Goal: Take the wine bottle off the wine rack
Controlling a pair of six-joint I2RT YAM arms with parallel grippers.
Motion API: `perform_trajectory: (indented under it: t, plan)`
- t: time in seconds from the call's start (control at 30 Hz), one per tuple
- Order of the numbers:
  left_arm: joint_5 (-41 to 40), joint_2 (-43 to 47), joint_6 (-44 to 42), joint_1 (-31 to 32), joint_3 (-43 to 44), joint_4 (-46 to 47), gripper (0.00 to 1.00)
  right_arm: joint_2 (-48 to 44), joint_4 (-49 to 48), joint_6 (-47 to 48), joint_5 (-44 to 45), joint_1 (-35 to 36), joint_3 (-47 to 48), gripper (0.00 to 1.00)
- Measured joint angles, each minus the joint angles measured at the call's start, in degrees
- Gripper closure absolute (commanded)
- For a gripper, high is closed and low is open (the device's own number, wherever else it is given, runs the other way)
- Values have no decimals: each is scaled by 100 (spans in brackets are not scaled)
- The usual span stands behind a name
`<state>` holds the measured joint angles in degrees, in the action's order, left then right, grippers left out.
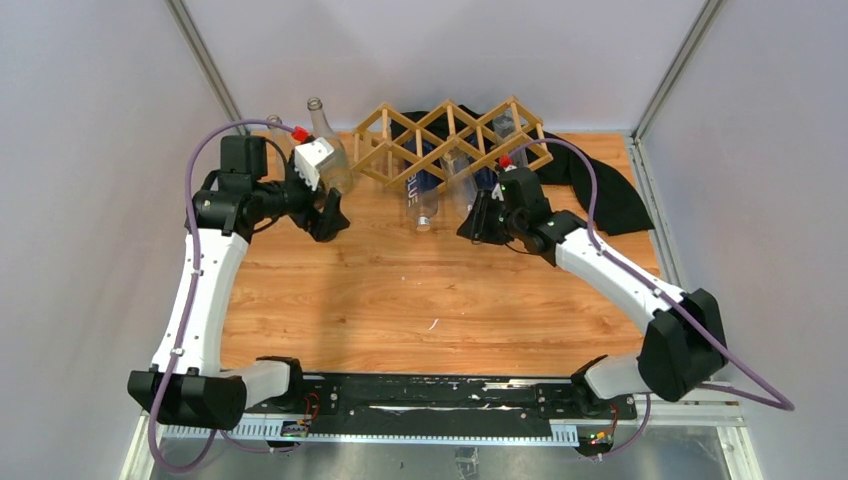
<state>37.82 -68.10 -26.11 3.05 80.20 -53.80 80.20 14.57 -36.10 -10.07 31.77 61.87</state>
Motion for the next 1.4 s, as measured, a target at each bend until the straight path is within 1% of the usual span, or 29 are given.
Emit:
perform_trajectory:
  t: [0.2, 0.37, 0.5, 0.73, 0.87, 1.07, 1.2, 1.4]
  plan:
    - [-186, 9, -234, 422, -92, 0, 7, -656, 234, -70, -136, 57, -334, 100]
    - [-380, 44, -549, 811, -295, 2, 5, -1001, 518, -81, -254, 138, -463, 100]
    - [-726, 90, -833, 1261, -457, -22, 3, -1268, 831, -50, -354, 286, -494, 100]
    - [-1499, 92, -1425, 2079, -474, -155, 1, -1582, 1482, 22, -544, 673, -455, 100]
    - [-1777, 192, -1759, 2389, -546, -208, 1, -1580, 1906, 70, -678, 997, -319, 100]
    - [-1943, 673, -2262, 2830, -1067, -251, 1, -1386, 2603, 155, -955, 1510, 251, 100]
    - [-1860, 951, -2586, 2986, -1320, -297, 1, -1025, 2881, 258, -1123, 1843, 870, 100]
    - [-1534, 1325, -2973, 3097, -1443, -306, 1, -566, 2949, 341, -1412, 2343, 1405, 100]
